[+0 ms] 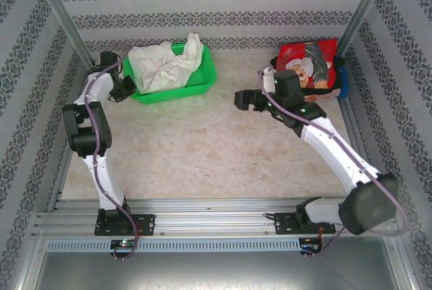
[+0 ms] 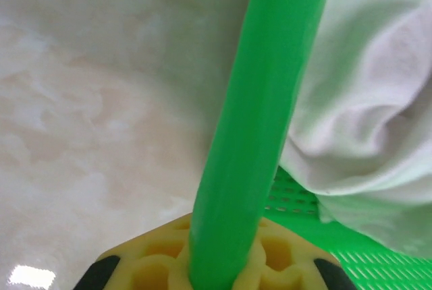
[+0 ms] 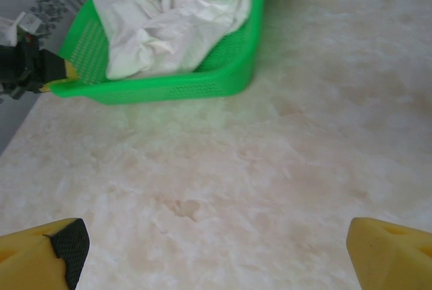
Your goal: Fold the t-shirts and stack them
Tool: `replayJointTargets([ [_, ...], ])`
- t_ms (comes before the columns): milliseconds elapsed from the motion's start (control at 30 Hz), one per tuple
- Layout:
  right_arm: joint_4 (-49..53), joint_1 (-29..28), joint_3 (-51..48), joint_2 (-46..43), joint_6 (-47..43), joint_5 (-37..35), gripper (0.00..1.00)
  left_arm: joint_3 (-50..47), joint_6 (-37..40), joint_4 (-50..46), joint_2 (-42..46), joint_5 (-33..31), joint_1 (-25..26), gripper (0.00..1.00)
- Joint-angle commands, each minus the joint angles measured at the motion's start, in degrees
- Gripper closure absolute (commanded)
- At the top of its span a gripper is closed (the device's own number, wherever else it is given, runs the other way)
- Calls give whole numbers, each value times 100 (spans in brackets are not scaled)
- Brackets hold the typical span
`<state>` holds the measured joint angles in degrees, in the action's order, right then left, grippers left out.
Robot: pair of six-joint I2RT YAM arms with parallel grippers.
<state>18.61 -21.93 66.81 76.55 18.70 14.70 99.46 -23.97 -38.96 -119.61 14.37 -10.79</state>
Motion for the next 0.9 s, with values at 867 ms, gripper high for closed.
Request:
replayJointTargets([
  [867,1770,-1317,6115,6442,2487,16,32,-3102,-671,1406,2624,194,947,100],
])
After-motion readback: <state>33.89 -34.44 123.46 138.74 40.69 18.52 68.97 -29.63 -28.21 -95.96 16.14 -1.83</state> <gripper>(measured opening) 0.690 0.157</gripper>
